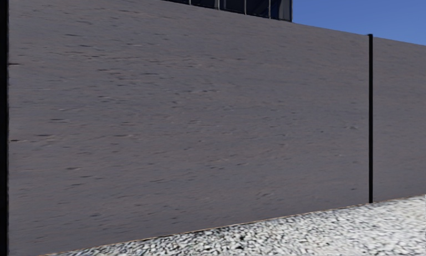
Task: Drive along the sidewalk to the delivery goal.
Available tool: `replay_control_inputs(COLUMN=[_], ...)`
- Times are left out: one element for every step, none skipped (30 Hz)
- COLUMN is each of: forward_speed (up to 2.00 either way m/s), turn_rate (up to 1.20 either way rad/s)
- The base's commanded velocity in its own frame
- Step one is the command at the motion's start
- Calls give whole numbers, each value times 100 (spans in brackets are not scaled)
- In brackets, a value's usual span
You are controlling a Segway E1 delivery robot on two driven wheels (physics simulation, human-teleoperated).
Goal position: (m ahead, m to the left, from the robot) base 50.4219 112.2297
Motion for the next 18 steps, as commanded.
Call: replay_control_inputs(forward_speed=[0, 0, 0, 0, 0, 0, 0, 0, 0, 0, 0, 0, 0, 0, 0, 0, 0, 0], turn_rate=[120, 120, 120, 120, 120, 120, 120, 120, 120, 120, 120, 120, 120, 120, 120, 120, 120, 120])
